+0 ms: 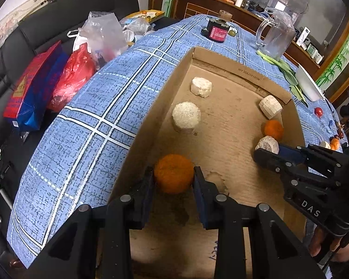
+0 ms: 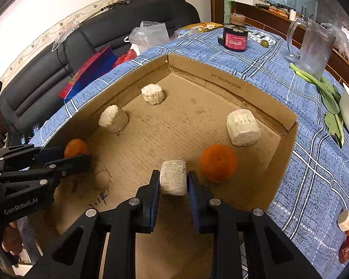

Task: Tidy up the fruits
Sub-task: 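Open the left tool to drop the orange while the right tool releases the cube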

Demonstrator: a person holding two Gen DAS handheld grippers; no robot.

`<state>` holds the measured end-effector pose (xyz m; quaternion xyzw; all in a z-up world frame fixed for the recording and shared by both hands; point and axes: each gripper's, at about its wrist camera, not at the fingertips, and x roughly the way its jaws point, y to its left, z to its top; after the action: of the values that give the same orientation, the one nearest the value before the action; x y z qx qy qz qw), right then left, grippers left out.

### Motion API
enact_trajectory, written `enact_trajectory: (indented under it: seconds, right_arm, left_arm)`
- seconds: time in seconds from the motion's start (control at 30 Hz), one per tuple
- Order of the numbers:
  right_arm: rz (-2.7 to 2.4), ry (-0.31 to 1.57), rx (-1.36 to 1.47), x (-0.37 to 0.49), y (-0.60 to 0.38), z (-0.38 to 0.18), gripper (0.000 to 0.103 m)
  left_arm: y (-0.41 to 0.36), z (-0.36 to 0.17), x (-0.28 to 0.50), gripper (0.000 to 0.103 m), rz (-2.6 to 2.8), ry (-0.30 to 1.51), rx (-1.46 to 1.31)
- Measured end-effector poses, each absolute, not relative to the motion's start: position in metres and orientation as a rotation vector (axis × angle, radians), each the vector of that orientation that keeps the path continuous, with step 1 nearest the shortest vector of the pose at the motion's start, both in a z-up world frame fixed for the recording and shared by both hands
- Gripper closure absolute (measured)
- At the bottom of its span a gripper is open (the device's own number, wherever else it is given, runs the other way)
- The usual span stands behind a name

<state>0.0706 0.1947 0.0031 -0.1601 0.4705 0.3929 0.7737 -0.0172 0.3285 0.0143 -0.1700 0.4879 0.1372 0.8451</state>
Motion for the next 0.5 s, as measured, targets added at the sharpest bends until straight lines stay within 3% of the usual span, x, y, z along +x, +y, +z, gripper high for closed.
enact_trajectory:
  seconds: [0.2, 0.33, 0.5]
  right_arm:
    - [0.844, 1.013, -0.368, 0.0717, 0.1936, 0.0026, 0.077]
    - [0.836, 1.015, -0.369, 0.0714, 0.1907, 0.0025, 0.071]
    - [0.819, 1.008, -0.379, 0.0683, 0.1855, 0.0054, 0.064]
  left_arm:
    - [0.3223, 0.0124, -0.0155, 0.070, 0.298, 1.048, -0.319]
    - [0.3212, 0.0134, -0.0167, 0.059, 0.303, 1.050, -0.320]
    - [0.3206, 0.0159, -0.0215, 0.055, 0.322, 1.049, -0.317]
